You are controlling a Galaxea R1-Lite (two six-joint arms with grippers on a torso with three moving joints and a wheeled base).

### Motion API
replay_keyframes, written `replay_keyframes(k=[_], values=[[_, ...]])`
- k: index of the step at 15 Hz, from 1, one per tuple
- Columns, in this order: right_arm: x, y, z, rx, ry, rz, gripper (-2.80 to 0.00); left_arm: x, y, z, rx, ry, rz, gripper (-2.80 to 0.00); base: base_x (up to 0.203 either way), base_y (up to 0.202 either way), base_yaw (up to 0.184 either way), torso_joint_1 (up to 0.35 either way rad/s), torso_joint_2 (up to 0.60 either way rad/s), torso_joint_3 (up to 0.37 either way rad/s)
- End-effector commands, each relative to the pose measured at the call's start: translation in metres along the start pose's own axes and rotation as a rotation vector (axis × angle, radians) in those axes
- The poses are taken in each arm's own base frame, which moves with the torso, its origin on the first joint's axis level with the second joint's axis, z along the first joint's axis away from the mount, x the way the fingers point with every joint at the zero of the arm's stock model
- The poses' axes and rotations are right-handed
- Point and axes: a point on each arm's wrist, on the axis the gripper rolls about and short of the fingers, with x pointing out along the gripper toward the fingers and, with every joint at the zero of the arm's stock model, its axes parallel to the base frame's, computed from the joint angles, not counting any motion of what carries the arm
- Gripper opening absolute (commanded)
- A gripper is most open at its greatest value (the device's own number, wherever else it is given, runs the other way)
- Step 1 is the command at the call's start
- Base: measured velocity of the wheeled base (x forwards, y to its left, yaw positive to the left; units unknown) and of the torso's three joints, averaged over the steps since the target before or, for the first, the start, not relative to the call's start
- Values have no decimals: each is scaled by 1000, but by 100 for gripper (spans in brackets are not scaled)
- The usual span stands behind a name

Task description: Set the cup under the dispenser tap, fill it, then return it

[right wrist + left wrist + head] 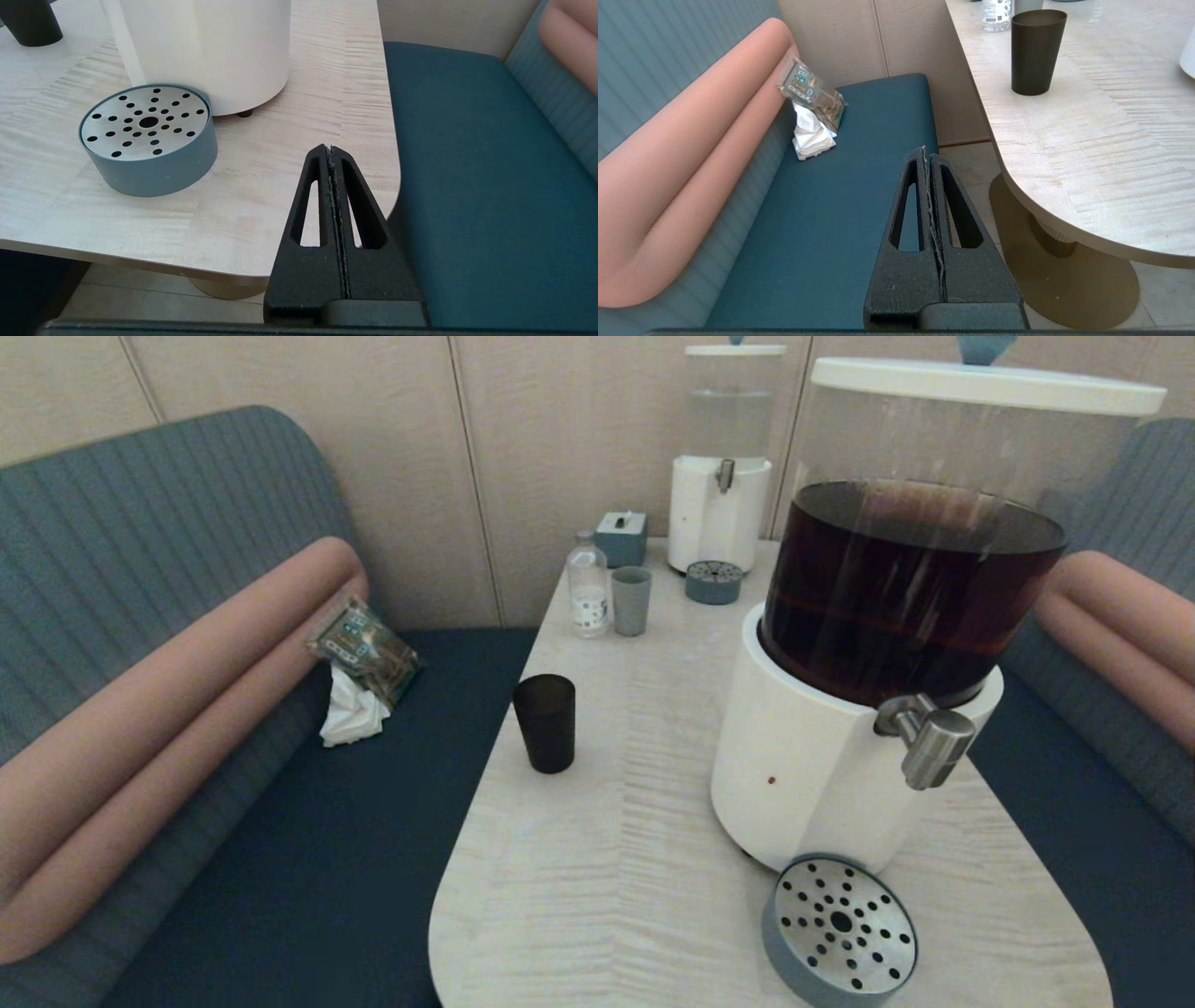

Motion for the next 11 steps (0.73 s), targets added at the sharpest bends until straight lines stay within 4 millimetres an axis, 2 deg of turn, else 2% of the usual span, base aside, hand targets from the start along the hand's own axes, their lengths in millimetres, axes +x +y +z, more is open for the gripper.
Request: replay_keyframes(k=[1,11], values=[[1,0,-3,-1,9,0,-280,2,-1,-11,-1,39,-6,-280,0,0,0,0,0,0],[1,0,-2,-1,8,0,-280,2,-1,-11,-1,39,-6,-280,0,0,0,0,0,0]])
